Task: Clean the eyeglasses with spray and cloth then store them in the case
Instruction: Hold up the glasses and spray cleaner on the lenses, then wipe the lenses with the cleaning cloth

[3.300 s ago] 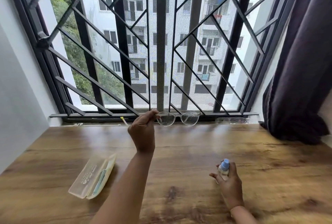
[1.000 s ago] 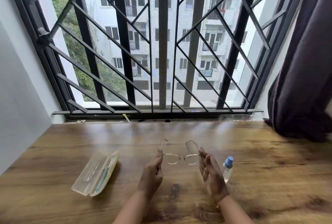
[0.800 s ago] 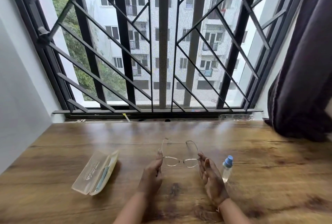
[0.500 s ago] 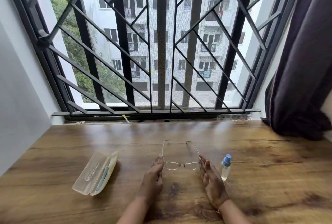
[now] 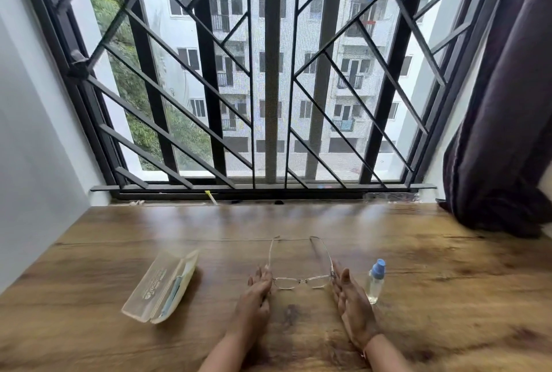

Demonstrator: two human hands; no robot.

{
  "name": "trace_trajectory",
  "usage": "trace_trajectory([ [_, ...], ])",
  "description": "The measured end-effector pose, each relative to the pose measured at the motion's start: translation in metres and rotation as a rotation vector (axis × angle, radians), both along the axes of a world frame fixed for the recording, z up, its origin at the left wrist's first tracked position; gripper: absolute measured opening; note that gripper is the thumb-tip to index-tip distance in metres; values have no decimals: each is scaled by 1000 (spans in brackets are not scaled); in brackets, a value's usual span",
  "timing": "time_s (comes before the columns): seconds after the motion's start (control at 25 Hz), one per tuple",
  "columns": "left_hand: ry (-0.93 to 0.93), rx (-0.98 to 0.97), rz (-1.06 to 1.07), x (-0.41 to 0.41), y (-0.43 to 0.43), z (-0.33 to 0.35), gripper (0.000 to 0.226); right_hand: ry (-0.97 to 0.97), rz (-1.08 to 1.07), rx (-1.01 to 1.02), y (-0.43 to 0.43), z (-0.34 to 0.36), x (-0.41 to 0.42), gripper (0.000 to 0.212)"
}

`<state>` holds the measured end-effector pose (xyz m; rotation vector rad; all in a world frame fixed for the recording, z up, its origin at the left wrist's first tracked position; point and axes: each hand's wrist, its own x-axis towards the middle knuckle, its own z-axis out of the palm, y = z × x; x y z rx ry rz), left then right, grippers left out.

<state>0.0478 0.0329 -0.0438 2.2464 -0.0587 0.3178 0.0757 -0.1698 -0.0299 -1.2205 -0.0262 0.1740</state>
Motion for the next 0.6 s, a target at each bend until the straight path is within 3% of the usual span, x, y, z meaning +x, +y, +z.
trace_trajectory([
  [0.4, 96, -26, -23, -7, 3, 11, 52, 63, -29, -16, -1, 1, -2, 64],
  [0.44, 89, -49, -5, -11, 3, 15, 52, 69, -66, -107, 0, 4, -4, 61],
  [0.52, 3, -163, 144, -23, 9, 26, 48, 2, -181, -521, 5, 16, -7, 51],
  [0.6, -145, -292, 417, -36, 27, 44, 41, -255, -278, -889, 26, 34, -6, 47],
])
